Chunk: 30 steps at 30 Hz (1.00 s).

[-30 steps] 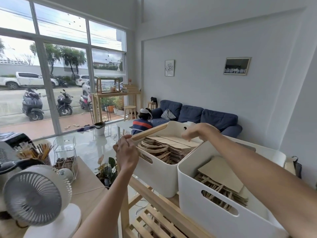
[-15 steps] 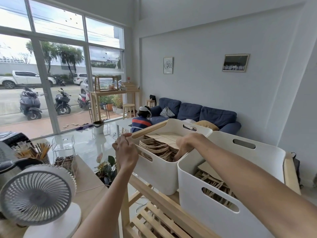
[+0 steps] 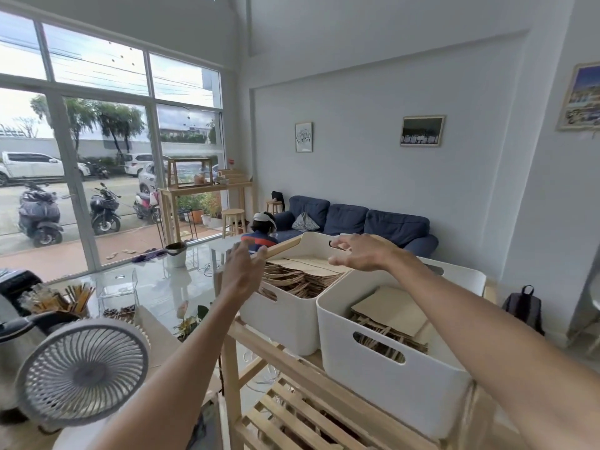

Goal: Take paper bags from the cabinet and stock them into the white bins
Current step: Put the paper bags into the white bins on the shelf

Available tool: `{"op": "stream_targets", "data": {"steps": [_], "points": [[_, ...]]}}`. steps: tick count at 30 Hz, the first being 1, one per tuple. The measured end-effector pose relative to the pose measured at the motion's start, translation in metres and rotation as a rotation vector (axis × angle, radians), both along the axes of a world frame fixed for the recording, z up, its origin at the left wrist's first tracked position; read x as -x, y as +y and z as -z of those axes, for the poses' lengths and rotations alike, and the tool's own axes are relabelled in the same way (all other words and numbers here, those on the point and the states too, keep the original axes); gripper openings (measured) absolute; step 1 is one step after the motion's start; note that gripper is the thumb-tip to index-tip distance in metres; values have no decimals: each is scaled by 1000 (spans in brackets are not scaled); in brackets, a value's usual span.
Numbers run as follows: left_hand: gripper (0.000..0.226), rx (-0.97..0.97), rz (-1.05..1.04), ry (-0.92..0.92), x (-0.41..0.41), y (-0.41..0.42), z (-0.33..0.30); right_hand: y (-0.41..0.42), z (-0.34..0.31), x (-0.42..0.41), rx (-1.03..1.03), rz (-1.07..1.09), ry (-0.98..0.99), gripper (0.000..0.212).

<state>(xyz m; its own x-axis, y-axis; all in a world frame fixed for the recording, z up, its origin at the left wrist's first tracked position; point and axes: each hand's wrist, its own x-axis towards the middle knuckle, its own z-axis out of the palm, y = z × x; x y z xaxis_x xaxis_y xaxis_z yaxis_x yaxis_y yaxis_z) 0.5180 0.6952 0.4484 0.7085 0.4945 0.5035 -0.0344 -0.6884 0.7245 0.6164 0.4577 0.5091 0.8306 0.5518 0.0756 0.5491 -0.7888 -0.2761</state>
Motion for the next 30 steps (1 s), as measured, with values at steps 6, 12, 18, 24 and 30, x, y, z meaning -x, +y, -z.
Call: {"op": "stream_targets", "data": {"steps": [6,12,18,24,30], "points": [[40,-193,275,82,16,-75,-26,-75,-8,42,-85,119,-32,52],[43,-325,452,131,33,-160,-20,-176,-4,97,-99,278,-25,50],[35,-364,582,60,67,-262,-17,-284,18,157,-170,431,22,62],[33,-328,727,108,119,-362,12,-377,65,226,-220,553,87,61],[41,-352,813,277,178,-406,88,-424,132,294,-344,631,269,65]]}}
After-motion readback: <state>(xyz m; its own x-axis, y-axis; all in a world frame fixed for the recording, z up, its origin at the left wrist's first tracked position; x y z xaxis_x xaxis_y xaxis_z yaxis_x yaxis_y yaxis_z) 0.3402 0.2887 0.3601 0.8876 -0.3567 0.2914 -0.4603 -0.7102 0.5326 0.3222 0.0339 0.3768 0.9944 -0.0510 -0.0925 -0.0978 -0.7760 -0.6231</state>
